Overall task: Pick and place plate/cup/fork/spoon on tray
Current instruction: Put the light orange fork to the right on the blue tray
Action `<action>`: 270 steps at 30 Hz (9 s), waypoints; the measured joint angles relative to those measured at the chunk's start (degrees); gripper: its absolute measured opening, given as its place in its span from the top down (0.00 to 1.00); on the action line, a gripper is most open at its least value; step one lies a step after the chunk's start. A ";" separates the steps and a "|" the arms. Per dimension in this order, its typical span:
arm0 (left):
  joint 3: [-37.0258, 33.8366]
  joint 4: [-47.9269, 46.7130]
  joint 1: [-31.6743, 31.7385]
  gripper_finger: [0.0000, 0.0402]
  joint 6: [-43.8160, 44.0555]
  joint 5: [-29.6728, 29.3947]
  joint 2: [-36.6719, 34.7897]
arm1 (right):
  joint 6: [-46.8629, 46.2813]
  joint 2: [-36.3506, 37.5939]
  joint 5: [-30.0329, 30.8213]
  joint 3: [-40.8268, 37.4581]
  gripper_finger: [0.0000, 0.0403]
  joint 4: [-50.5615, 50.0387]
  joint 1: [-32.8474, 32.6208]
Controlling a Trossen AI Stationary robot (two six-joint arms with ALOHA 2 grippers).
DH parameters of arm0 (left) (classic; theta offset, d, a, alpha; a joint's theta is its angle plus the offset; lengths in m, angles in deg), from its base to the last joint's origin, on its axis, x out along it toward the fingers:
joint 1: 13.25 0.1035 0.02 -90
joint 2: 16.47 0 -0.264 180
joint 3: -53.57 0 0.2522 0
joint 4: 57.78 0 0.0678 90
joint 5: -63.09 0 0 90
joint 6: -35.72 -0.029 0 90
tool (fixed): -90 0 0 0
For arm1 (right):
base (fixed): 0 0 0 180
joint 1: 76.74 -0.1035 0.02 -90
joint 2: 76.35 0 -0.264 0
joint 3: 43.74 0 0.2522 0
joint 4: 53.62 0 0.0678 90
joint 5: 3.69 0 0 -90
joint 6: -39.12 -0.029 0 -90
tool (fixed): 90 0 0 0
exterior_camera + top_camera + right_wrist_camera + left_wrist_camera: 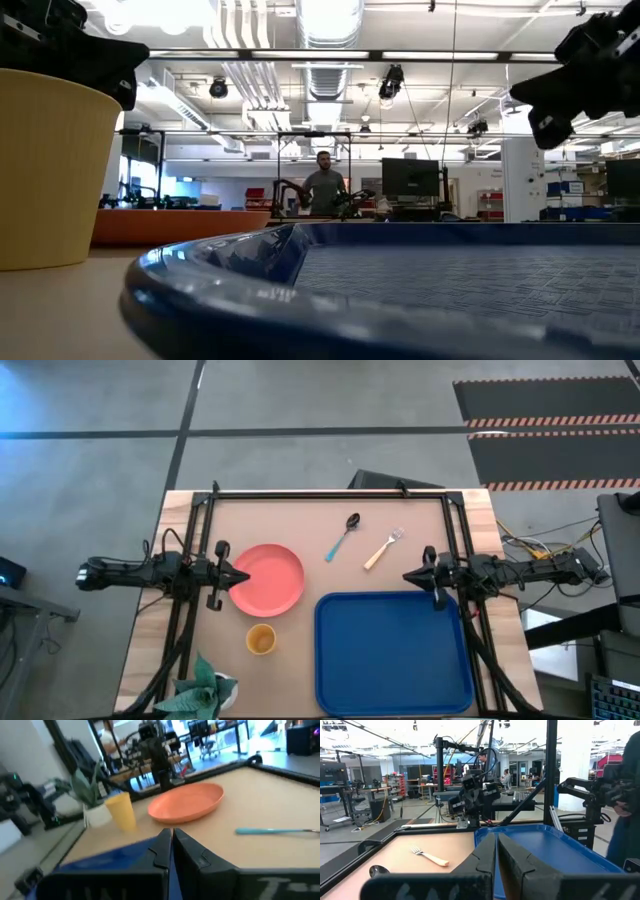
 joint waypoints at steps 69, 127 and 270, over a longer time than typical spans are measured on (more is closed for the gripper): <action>38.71 -39.15 0.30 0.60 21.50 -39.63 35.72 | 15.50 -47.00 30.42 76.69 0.64 -34.56 0.00; 51.87 -48.23 22.80 0.60 13.62 -10.27 63.92 | -57.75 -67.93 25.56 77.80 0.64 -82.51 5.14; 49.64 -49.11 22.81 0.60 5.57 -5.84 48.26 | -102.79 -80.11 -4.51 80.15 0.99 -81.40 -19.03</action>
